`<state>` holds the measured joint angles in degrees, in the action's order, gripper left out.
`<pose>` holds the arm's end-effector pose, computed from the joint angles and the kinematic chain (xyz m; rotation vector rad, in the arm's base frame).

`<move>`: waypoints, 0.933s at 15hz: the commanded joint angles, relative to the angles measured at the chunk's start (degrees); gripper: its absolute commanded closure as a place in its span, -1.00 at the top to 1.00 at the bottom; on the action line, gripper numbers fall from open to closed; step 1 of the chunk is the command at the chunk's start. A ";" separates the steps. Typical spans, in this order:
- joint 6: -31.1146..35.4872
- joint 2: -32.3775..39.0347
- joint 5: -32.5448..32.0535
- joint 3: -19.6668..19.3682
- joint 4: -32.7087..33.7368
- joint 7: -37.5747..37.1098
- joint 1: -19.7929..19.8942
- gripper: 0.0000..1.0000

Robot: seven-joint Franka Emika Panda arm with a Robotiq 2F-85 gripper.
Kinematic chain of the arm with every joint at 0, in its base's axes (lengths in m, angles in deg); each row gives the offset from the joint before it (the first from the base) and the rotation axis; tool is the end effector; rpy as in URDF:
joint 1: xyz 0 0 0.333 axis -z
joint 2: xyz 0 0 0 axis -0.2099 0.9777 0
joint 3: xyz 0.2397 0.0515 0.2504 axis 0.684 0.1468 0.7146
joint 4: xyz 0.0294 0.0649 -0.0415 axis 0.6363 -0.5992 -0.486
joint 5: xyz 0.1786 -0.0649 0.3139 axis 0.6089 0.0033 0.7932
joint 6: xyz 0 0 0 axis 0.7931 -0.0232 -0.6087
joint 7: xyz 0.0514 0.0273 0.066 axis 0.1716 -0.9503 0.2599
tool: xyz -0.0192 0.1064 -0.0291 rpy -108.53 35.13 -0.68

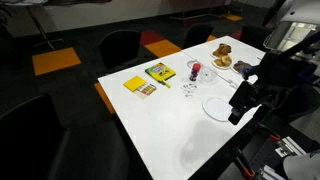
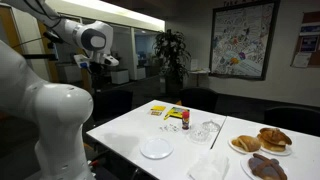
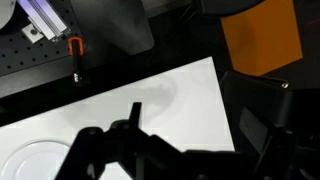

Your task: Pick up the glass lid and put it on the glass bowl

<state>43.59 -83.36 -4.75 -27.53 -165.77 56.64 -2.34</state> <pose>0.2357 0.1835 0.4529 -2.8433 0.4348 0.2266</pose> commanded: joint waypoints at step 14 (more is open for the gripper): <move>14.30 -1.80 -13.40 -5.57 -6.51 5.94 12.95 1.00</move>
<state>50.55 -85.56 -14.71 -31.97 -168.36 58.36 7.36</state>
